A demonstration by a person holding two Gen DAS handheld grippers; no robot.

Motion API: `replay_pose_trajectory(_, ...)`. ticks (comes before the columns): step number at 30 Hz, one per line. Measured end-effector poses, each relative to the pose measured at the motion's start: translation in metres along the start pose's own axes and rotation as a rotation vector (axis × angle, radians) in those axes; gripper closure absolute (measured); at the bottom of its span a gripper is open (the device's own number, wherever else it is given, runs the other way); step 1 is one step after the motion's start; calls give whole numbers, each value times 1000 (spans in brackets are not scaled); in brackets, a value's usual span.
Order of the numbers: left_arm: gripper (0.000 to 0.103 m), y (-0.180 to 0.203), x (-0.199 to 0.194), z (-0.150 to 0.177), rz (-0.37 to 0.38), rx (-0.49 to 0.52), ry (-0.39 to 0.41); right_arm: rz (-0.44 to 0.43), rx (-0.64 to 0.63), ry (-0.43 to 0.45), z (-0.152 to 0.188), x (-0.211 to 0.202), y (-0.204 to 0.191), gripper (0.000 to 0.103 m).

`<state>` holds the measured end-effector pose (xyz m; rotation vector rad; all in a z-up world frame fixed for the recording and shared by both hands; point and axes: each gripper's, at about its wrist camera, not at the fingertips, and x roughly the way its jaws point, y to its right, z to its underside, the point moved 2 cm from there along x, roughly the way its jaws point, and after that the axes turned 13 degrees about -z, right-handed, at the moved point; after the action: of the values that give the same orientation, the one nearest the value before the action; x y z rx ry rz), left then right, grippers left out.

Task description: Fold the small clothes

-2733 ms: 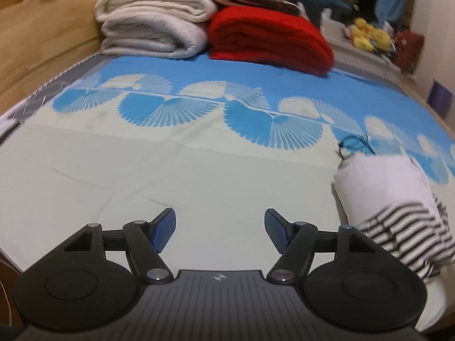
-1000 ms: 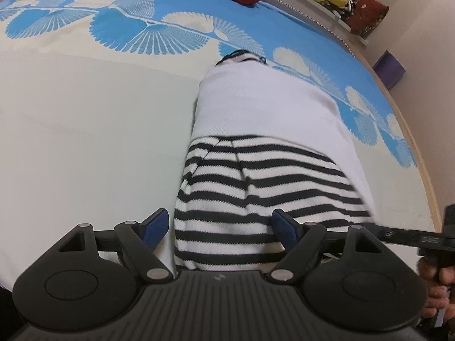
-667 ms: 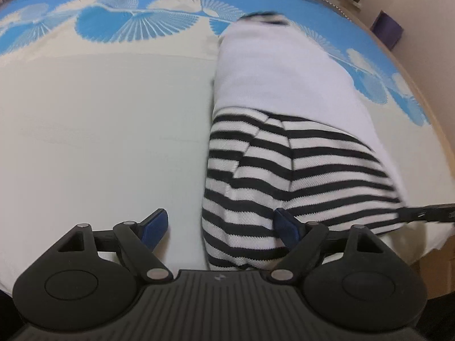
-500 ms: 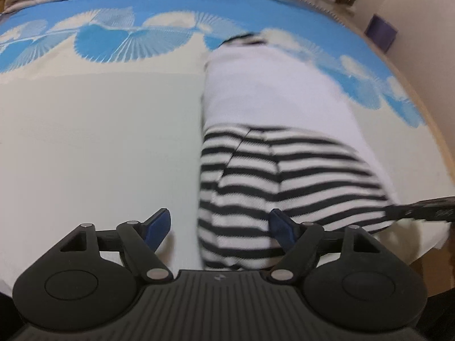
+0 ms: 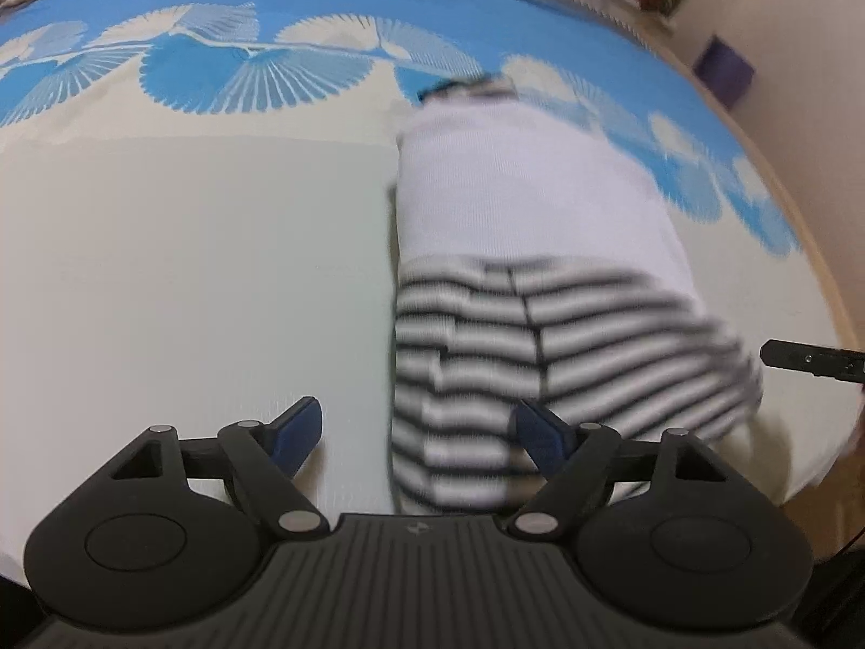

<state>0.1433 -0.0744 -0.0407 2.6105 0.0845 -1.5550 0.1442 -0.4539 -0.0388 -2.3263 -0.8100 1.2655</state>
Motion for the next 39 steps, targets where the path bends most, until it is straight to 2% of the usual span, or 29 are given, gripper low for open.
replay_pose_trajectory(1, 19, -3, 1, -8, 7, -27, 4, -26, 24, 42, -5, 0, 1, 53)
replay_pose_trajectory(5, 19, -10, 8, -46, 39, -117, 10, -151, 91, 79, -14, 22, 3, 53)
replay_pose_trajectory(7, 19, -12, 16, -64, 69, -164, 2, -145, 97, -8, -9, 50, 1, 55)
replay_pose_trajectory(9, 19, -14, 25, -79, 98, -204, -13, -29, 40, -229, 7, 81, 2, 55)
replay_pose_trajectory(10, 19, -14, 32, -87, 115, -218, -25, 6, 29, -273, 12, 87, 4, 55)
replay_pose_trajectory(13, 19, -12, 57, -101, 152, -234, -73, -27, 59, -236, 1, 75, 6, 58)
replay_pose_trajectory(16, 17, -13, 86, -109, 205, -272, -119, -42, 43, -92, -14, 51, 4, 55)
replay_pose_trajectory(17, 16, -14, 96, -109, 248, -297, -144, -56, 64, -44, -19, 45, 7, 52)
replay_pose_trajectory(19, 15, -16, 115, -106, 328, -352, -190, -52, 161, 46, -29, 45, 24, 29)
replay_pose_trajectory(21, 13, -17, 128, -106, 363, -378, -207, -16, 270, 71, -34, 56, 41, 24)
replay_pose_trajectory(23, 13, -15, 136, -104, 386, -392, -206, 7, 333, 44, -36, 73, 54, 24)
replay_pose_trajectory(24, 16, -14, 136, -104, 389, -394, -194, 22, 351, 31, -37, 82, 57, 25)
replay_pose_trajectory(25, 20, -13, 135, -105, 388, -388, -176, 29, 361, 19, -38, 91, 58, 27)
replay_pose_trajectory(26, 29, -11, 132, -106, 381, -382, -160, 27, 366, 11, -40, 100, 55, 28)
replay_pose_trajectory(27, 44, -10, 127, -108, 371, -375, -141, 24, 362, 11, -41, 106, 51, 36)
replay_pose_trajectory(28, 50, -8, 117, -111, 365, -361, -114, 21, 356, 14, -44, 110, 46, 49)
replay_pose_trajectory(30, 58, -5, 98, -118, 376, -317, -67, 16, 364, 34, -50, 115, 36, 65)
replay_pose_trajectory(31, 59, -4, 87, -125, 378, -285, -40, 10, 366, 44, -53, 117, 30, 70)
replay_pose_trajectory(32, 59, -5, 77, -131, 376, -258, -19, -5, 356, 53, -58, 120, 23, 82)
replay_pose_trajectory(34, 60, -14, 63, -148, 365, -230, 21, -20, 330, 82, -69, 128, 18, 97)
replay_pose_trajectory(37, 60, -38, 54, -176, 335, -230, 59, -40, 318, 143, -85, 137, 9, 99)
replay_pose_trajectory(39, 51, -61, 57, -191, 297, -256, 45, -48, 314, 176, -96, 144, 6, 100)
